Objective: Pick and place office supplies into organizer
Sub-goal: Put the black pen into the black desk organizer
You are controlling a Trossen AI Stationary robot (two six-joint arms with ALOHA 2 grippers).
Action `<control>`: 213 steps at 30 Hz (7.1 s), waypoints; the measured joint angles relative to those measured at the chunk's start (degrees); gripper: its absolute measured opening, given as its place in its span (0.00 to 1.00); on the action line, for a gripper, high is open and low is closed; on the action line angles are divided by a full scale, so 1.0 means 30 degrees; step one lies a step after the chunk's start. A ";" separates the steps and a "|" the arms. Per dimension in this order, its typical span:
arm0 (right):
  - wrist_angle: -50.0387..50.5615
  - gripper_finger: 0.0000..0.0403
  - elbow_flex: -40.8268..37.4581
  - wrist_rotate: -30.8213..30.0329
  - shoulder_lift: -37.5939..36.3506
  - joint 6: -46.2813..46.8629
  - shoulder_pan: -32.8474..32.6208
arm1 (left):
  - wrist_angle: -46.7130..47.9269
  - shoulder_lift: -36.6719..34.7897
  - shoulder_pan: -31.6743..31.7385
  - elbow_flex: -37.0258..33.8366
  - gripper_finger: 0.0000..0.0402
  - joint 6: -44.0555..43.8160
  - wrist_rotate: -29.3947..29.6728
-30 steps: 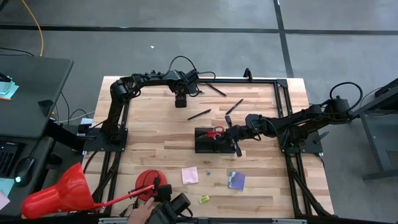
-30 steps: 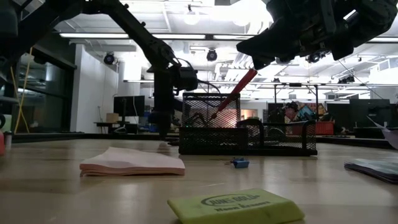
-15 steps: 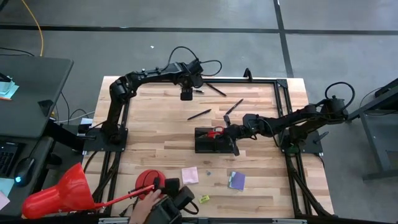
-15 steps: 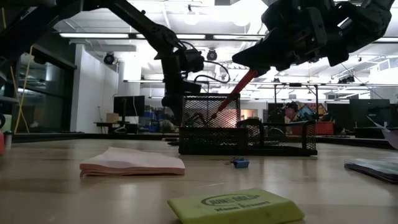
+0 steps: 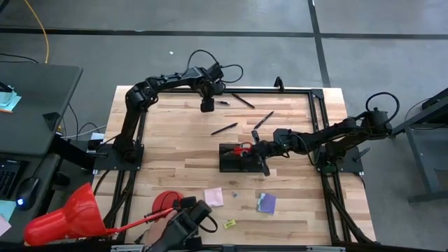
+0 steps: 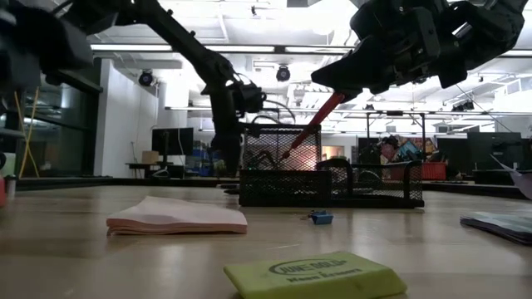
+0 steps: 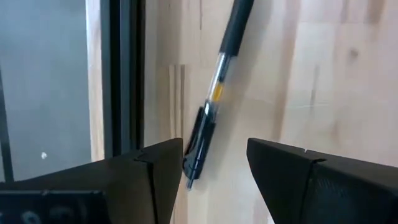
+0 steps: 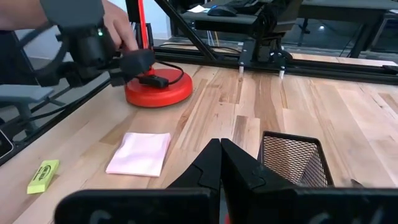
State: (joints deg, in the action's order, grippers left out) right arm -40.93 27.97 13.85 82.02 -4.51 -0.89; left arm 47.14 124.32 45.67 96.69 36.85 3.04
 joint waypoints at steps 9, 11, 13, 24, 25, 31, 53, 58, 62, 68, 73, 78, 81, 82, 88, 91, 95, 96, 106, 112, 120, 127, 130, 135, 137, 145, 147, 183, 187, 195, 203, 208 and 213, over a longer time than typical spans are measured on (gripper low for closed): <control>-0.0175 0.00 0.0000 0.0028 0.0000 -0.0100 0.0000 | -0.0304 0.0514 0.0015 0.0012 0.43 -0.0572 0.0597; -0.0175 0.00 0.0000 0.0028 0.0000 -0.0103 0.0000 | -0.0360 0.0514 0.0030 0.0005 0.43 -0.0619 0.0652; -0.0175 0.00 0.0000 0.0036 0.0000 -0.0117 0.0000 | -0.0499 0.0514 0.0050 0.0005 0.43 -0.1092 0.0658; -0.0478 0.00 0.0000 0.0035 0.0000 -0.0138 0.0000 | -0.0242 0.1089 0.0023 0.0002 0.43 -0.2392 0.0858; -0.0495 0.00 0.0000 0.0036 0.0000 -0.0138 0.0000 | -0.0166 0.1089 0.0023 0.0005 0.43 -0.2492 0.0877; -0.0481 0.00 0.0000 0.0058 0.0000 -0.0138 -0.0007 | 0.0313 0.1089 -0.0109 0.0005 0.42 -0.3506 0.0862; -0.0288 0.00 -0.0007 0.0072 0.0000 -0.0103 -0.0007 | 0.2019 0.1694 -0.1929 0.0071 0.02 -0.4024 0.2879; -0.0291 0.00 -0.0007 0.0058 0.0000 -0.0131 -0.0007 | 0.3103 0.1124 -0.2158 -0.0024 0.03 -0.4388 0.3607; -0.0292 0.00 -0.0007 -0.0024 0.0000 -0.0132 -0.0007 | 0.3803 0.0509 -0.2134 -0.0090 0.01 -0.4448 0.3938; -0.0291 0.00 -0.0007 -0.0040 0.0000 -0.0138 -0.0005 | 0.4331 -0.0230 -0.2142 -0.0068 0.02 -0.4591 0.4275; -0.0254 0.00 -0.0007 -0.0051 0.0000 -0.0139 0.0000 | 0.5499 -0.0646 -0.2455 -0.0039 0.01 -0.5087 0.4448; -0.0009 0.00 -0.0007 -0.0282 0.0000 -0.0635 -0.0003 | 0.6204 -0.1012 -0.2922 -0.0019 0.01 -0.5411 0.5454; -0.0007 0.00 -0.0007 -0.1075 0.0000 -0.0520 0.0116 | 0.6865 -0.1208 -0.3257 -0.0024 0.01 -0.5493 0.5460; 0.0004 0.00 -0.0007 -0.1249 0.0000 -0.0516 0.0181 | 0.6981 -0.1284 -0.3403 -0.0024 0.01 -0.5499 0.5545; 0.0168 0.00 -0.0007 -0.3002 0.0000 -0.0502 0.0753 | 0.7494 -0.2214 -0.4244 -0.0017 0.01 -0.5857 0.5793; 0.0498 0.00 0.0029 -0.3605 -0.0035 0.0111 0.1172 | 0.7509 -0.2940 -0.4636 -0.0017 0.01 -0.5973 0.5970; 0.0534 0.00 0.0044 -0.3583 -0.0150 0.0690 0.1634 | 0.7507 -0.3845 -0.5165 -0.0003 0.01 -0.6163 0.6103; 0.0585 0.00 0.0029 -0.3518 -0.0319 0.0682 0.1702 | 0.7465 -0.4034 -0.5260 -0.0003 0.01 -0.6164 0.6146; 0.0772 0.00 0.0000 0.2533 -0.2007 0.2419 0.1300 | 0.7938 -0.5227 -0.5479 0.0005 0.01 -0.6444 0.6245; 0.1474 0.01 0.0015 0.3328 -0.3870 0.1319 0.0729 | 0.8265 -0.5308 -0.5898 0.0005 0.01 -0.6452 0.5693; 0.4995 0.22 0.0015 -0.2707 -0.5523 -0.1651 0.0076 | 0.9373 -0.5300 -0.6681 0.0904 0.01 -0.7285 0.2918; 0.5439 0.45 0.0538 -0.8065 -0.5362 -0.5478 -0.0997 | 0.9119 -0.5300 -0.7398 0.3500 0.02 -0.8512 -0.1027; 0.5726 0.49 0.0747 -1.0104 -0.5377 -0.7101 -0.1522 | 0.8551 -0.5300 -0.7820 0.4279 0.02 -0.8920 -0.3404; 0.6351 0.50 0.0809 -1.3936 -0.5180 -0.9427 -0.2422 | 0.8405 -0.5300 -0.8181 0.5155 0.02 -1.0096 -0.4878; 0.6195 0.49 0.0811 -1.4640 -0.4997 -1.0527 -0.2983 | 0.8308 -0.5280 -0.8155 0.5150 0.02 -1.0896 -0.5010; 0.5375 0.49 0.0831 -1.8194 -0.3698 -1.6529 -0.5451 | 0.6678 -0.5264 -0.8108 0.5141 0.02 -1.3372 -0.7458; 0.4728 0.50 0.0831 -1.9490 -0.2954 -1.8735 -0.5686 | 0.6041 -0.5264 -0.8108 0.5141 0.02 -1.3694 -0.8603; 0.1057 0.48 0.4739 -2.3978 0.0568 -3.0695 -0.5536 | 0.5775 -0.5118 -0.7729 0.5025 0.02 -1.5914 -0.9090; 0.2094 0.48 0.5158 -2.3971 0.0568 -3.0569 -0.5198 | 0.5766 -0.5118 -0.7722 0.5025 0.02 -1.5888 -0.9295; 0.3154 0.47 0.5442 -2.3520 0.0568 -2.9817 -0.4331 | 0.5753 -0.5118 -0.7729 0.5025 0.02 -1.5886 -0.9801; 0.3147 0.47 0.5442 -2.2515 0.0568 -2.9797 -0.3822 | 0.5466 -0.5118 -0.7729 0.5025 0.02 -1.5886 -0.9862; 0.3128 0.44 0.5442 -2.2433 0.0568 -2.9487 -0.3585 | 0.5447 -0.5118 -0.7729 0.5025 0.02 -1.5875 -0.9862; 0.3016 0.34 0.5442 -2.2470 0.0568 -2.9441 -0.3577 | 0.5403 -0.5118 -0.7729 0.5025 0.02 -1.5857 -0.9862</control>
State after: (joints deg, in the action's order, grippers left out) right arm -31.88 44.29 -53.56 83.72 -92.84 -11.62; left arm 63.35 108.97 22.48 111.77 -10.72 -26.55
